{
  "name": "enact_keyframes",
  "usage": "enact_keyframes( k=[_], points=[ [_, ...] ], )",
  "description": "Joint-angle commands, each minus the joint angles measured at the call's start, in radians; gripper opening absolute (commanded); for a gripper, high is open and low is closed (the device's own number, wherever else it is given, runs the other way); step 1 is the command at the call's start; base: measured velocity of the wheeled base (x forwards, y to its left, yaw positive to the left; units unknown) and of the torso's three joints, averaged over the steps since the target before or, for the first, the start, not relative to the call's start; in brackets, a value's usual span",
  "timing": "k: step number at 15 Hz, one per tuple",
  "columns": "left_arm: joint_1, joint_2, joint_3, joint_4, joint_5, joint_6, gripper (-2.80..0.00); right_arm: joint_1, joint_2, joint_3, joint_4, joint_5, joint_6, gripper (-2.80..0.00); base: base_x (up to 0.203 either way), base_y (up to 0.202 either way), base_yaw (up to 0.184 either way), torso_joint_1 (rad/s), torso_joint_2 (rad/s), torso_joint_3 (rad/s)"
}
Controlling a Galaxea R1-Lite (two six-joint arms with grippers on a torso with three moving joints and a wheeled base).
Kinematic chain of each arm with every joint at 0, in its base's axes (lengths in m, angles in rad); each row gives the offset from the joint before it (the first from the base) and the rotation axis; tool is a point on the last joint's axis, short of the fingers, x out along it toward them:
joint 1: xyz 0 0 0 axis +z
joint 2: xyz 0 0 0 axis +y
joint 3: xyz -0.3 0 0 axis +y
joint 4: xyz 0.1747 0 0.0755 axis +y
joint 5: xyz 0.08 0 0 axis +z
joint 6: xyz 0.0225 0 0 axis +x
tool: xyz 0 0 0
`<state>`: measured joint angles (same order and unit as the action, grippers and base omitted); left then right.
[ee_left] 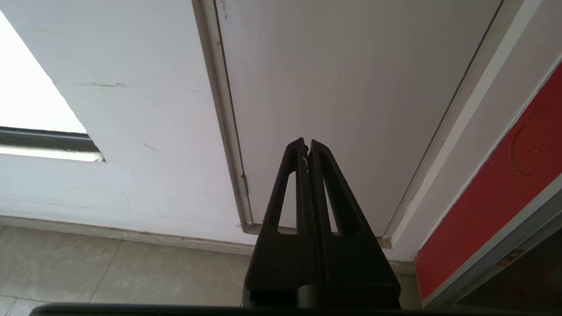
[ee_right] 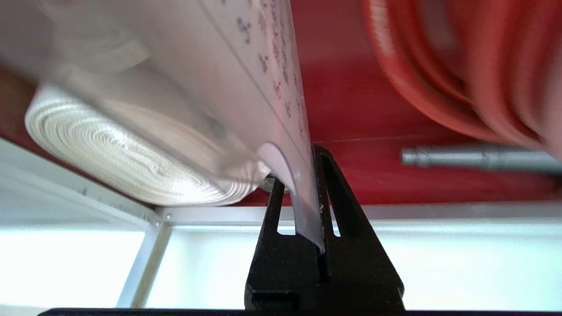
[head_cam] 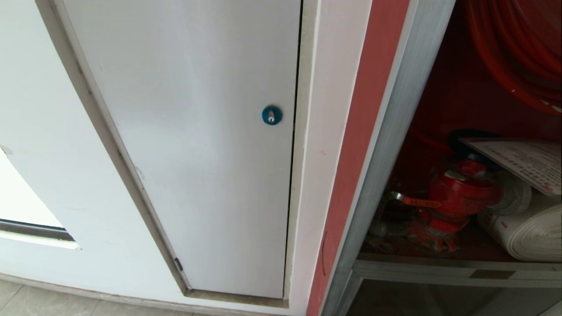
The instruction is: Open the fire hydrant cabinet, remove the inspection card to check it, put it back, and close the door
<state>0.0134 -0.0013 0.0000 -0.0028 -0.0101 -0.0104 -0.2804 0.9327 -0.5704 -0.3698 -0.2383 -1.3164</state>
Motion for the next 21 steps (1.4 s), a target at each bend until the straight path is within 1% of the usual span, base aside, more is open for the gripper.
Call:
enact_keyframes(
  k=[1, 3, 5, 6, 7, 9, 11, 13, 14, 15, 16, 19, 21],
  points=[
    [0.000, 0.001, 0.001, 0.000, 0.000, 0.000, -2.80, 0.001, -0.121, 0.047, 0.018, 0.016, 0.022, -2.80, 0.000, 0.000, 0.000, 0.000, 0.00, 0.000],
    [0.000, 0.001, 0.000, 0.000, -0.001, 0.000, -2.80, 0.002, -0.202, 0.050, 0.129, 0.049, 0.059, -2.80, 0.000, 0.000, 0.000, 0.000, 0.00, 0.000],
    [0.000, 0.001, 0.000, 0.000, 0.000, 0.000, -2.80, 0.002, -0.285, 0.020, 0.280, 0.101, 0.093, -2.80, 0.000, 0.000, 0.000, 0.000, 0.00, 0.000],
    [0.000, 0.001, 0.000, 0.000, 0.001, 0.000, -2.80, 0.003, -0.310, -0.011, 0.350, 0.137, 0.143, -2.80, 0.000, 0.000, 0.000, 0.000, 0.00, 0.000],
    [0.000, 0.001, 0.000, 0.000, 0.001, 0.000, -2.80, 0.003, -0.323, -0.032, 0.387, 0.177, 0.180, -2.80, 0.000, 0.000, 0.000, 0.000, 0.00, 0.000],
    [0.000, 0.001, 0.000, 0.000, 0.001, 0.000, -2.80, 0.003, -0.331, -0.040, 0.399, 0.238, 0.243, -2.80, 0.000, 0.000, 0.000, 0.000, 0.00, 0.000],
    [0.000, 0.001, 0.000, 0.000, 0.001, 0.000, -2.80, 0.004, -0.318, -0.072, 0.413, 0.312, 0.322, -2.80, 0.000, 0.000, 0.000, 0.000, 0.00, 0.000],
    [0.000, 0.001, 0.000, 0.000, 0.001, 0.000, -2.80, 0.004, -0.313, -0.100, 0.466, 0.444, 0.405, -2.80, 0.000, 0.000, 0.000, 0.000, 0.00, 0.000],
    [0.000, 0.001, 0.001, 0.000, 0.000, 0.000, -2.80, 0.004, -0.314, -0.114, 0.487, 0.492, 0.449, -2.80, 0.000, 0.000, 0.000, 0.000, 0.00, 0.000],
    [0.000, 0.001, 0.001, 0.000, 0.000, 0.000, -2.80, 0.004, -0.314, -0.127, 0.503, 0.516, 0.497, -2.80, 0.000, 0.000, 0.000, 0.000, 0.00, 0.000],
    [0.000, 0.001, 0.001, 0.000, 0.000, 0.000, -2.80, 0.005, -0.313, -0.136, 0.528, 0.544, 0.557, -2.80, 0.000, 0.000, 0.000, 0.000, 0.00, 0.000],
    [0.000, 0.001, 0.000, 0.000, 0.001, 0.000, -2.80, 0.007, -0.310, -0.167, 0.681, 0.719, 0.734, -2.80, 0.000, 0.000, 0.000, 0.000, 0.00, 0.000],
    [0.000, 0.001, 0.000, 0.000, 0.001, 0.000, -2.80, 0.007, -0.298, -0.188, 0.739, 0.839, 0.839, -2.80, 0.000, 0.000, 0.000, 0.000, 0.00, 0.000]
  ],
)
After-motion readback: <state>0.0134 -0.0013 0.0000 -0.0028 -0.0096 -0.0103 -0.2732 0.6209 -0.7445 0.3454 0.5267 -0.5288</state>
